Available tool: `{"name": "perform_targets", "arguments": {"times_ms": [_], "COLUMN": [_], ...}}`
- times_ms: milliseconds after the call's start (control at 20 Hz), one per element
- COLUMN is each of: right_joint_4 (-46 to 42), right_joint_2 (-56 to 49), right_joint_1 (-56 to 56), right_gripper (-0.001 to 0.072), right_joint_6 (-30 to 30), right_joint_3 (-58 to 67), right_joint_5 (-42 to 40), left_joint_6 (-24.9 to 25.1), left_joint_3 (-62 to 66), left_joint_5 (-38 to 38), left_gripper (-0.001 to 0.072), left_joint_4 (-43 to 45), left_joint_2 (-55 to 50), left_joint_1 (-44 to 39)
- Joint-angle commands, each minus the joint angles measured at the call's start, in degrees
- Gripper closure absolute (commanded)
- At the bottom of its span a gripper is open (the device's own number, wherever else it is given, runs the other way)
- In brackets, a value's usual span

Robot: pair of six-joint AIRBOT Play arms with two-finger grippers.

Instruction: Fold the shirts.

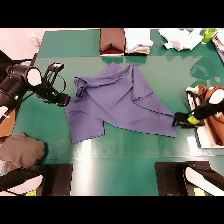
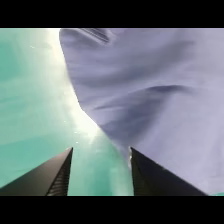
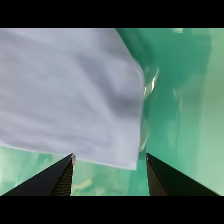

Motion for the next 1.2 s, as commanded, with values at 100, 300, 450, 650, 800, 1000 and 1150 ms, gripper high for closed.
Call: {"name": "perform_targets", "arguments": {"times_ms": [100,300,450,650,800,1000,1150], "right_joint_4": [0.42,2.97,3.04,2.60,2.64,2.71,2.71], "right_joint_2": [1.27,1.25,1.27,1.27,1.27,1.27,1.27], "right_joint_1": [-1.53,-0.37,3.28,6.51,6.45,6.43,6.43], "right_gripper": [0.0205,0.0210,0.0288,0.0692,0.0692,0.0692,0.0692], "right_joint_6": [1.86,2.25,2.56,2.71,2.69,2.71,2.71], "right_joint_3": [-9.07,-9.29,-9.27,-9.27,-9.27,-9.27,-9.27], "right_joint_5": [-5.18,-7.93,-9.49,-9.86,-9.66,-9.70,-9.66], "left_joint_6": [-0.37,-0.39,-0.28,-0.20,-0.17,0.57,1.81], "left_joint_3": [-1.44,-1.44,-1.44,-1.46,-1.49,-1.49,-1.49], "left_joint_5": [1.77,1.97,1.99,4.02,3.87,4.83,5.31], "left_gripper": [0.0291,0.0290,0.0290,0.0262,0.0261,0.0261,0.0261], "left_joint_4": [-2.43,-2.43,-2.36,1.75,-1.22,-6.62,-10.21], "left_joint_2": [0.70,0.72,0.70,0.35,-2.82,-8.41,-12.98], "left_joint_1": [0.00,0.00,0.02,0.37,5.44,9.81,9.81]}}
